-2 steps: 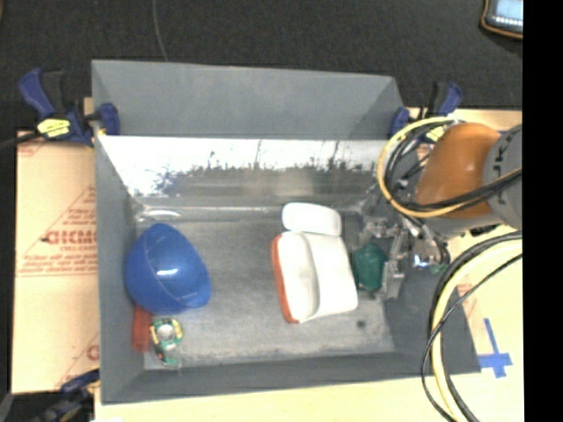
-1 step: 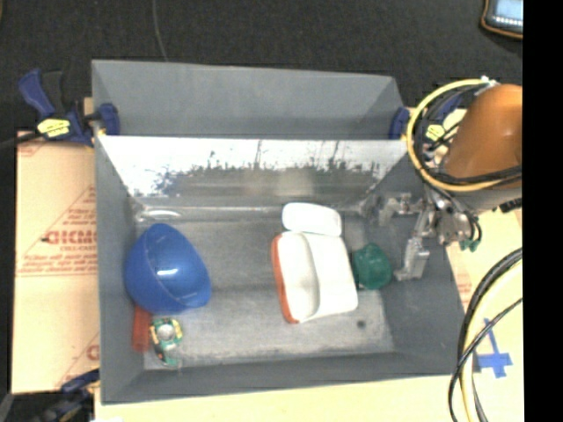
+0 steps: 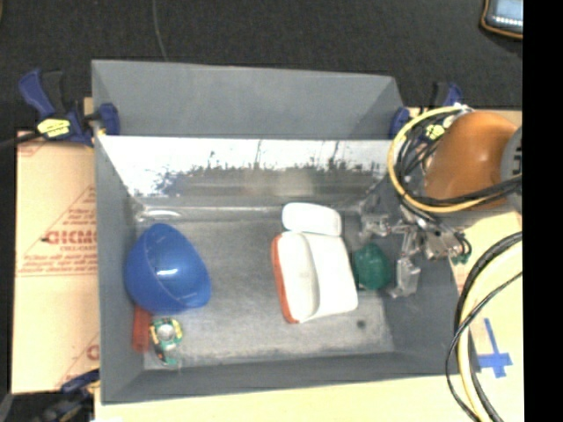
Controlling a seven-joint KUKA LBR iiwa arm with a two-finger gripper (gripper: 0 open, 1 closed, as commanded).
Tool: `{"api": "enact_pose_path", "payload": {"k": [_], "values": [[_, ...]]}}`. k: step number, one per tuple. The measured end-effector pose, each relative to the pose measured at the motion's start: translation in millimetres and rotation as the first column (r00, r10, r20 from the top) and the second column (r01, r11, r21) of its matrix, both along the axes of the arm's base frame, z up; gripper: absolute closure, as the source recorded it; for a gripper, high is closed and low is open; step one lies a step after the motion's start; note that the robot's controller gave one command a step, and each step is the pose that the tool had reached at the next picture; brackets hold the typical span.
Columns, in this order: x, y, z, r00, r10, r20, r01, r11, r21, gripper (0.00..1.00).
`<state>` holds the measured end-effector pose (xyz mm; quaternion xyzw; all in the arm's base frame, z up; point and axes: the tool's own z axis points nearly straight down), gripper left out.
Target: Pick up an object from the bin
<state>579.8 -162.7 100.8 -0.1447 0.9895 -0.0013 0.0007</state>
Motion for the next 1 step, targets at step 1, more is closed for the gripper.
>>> {"api": "enact_pose_path", "payload": {"k": [1], "values": [[37.6,27.0,-26.2,0.802,0.597,0.026,-0.598,0.802,0.007,0.0]]}}
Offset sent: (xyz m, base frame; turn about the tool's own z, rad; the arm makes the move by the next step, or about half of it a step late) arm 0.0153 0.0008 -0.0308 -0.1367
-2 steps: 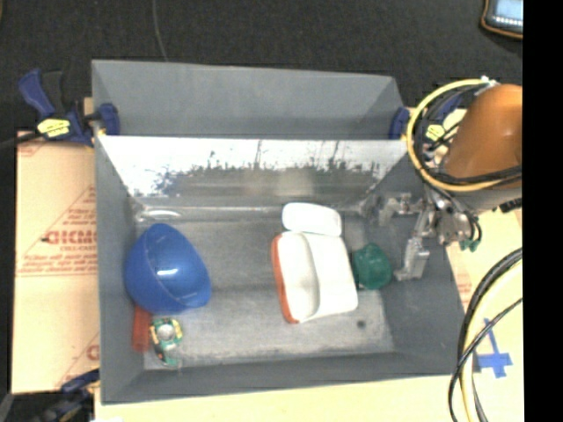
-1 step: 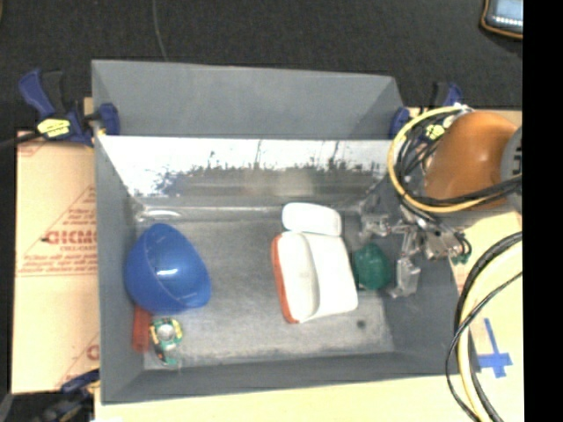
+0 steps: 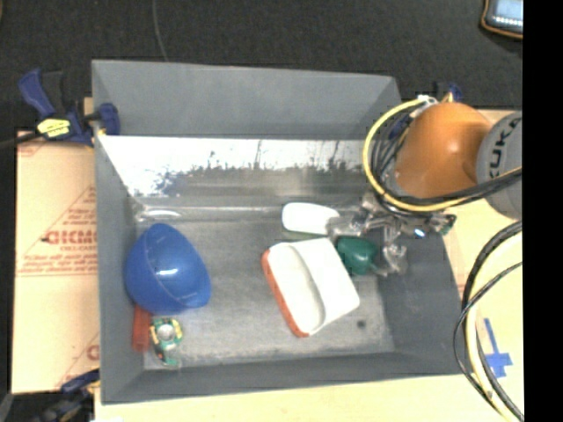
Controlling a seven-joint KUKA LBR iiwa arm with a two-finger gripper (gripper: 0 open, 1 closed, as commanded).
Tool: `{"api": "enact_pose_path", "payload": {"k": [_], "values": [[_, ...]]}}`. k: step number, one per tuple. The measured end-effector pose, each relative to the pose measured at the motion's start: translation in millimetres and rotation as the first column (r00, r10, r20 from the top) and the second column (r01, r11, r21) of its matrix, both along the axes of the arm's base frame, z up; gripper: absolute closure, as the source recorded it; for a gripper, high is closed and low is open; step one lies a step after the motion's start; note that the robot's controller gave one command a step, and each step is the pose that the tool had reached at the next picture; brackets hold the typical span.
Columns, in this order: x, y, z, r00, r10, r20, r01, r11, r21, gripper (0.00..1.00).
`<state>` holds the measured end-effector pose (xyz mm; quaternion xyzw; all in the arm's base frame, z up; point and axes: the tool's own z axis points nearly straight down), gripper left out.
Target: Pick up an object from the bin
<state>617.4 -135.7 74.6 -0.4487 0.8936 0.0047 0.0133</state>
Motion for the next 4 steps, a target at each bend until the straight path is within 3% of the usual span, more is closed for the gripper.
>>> {"api": "enact_pose_path", "payload": {"k": [1,4], "values": [[-16.2,-22,2,0.876,-0.483,-0.001,0.483,0.876,-0.007,1.0],[-16.3,-23,15,0.876,-0.482,0.003,0.482,0.876,-0.007,1.0]]}}
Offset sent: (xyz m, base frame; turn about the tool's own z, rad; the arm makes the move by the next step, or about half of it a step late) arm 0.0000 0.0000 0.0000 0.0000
